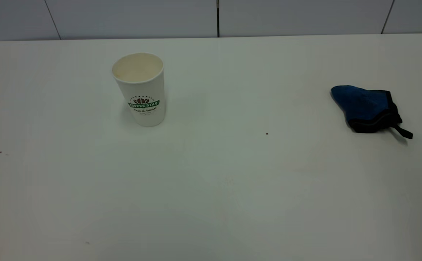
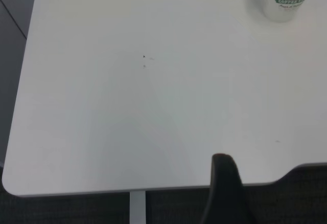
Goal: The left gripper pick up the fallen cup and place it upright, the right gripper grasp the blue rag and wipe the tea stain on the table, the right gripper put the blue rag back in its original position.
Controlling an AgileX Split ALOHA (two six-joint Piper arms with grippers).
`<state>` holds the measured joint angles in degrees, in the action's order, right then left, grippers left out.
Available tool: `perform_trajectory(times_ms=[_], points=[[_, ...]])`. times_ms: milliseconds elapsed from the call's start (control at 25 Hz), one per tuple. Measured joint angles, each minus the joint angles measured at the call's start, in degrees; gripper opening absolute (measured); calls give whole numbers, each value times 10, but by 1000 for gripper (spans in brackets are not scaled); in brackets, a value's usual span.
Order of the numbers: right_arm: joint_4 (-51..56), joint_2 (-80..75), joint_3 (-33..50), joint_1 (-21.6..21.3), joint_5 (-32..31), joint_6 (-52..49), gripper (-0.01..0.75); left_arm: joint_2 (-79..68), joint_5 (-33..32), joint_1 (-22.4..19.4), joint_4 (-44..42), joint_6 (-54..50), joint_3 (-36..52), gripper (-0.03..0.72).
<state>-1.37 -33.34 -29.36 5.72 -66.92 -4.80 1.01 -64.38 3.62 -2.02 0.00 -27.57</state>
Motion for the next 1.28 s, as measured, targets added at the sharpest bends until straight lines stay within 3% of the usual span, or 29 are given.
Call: perform_trajectory(times_ms=[480,840,1280], points=[[-3,177,8,-1,17,-1,559,0,0,0,0,0,0,521],[-2,315,8,-44,10,-1,559,0,0,0,0,0,0,521],[-2,343,8,-45,6,-1,559,0,0,0,0,0,0,521]])
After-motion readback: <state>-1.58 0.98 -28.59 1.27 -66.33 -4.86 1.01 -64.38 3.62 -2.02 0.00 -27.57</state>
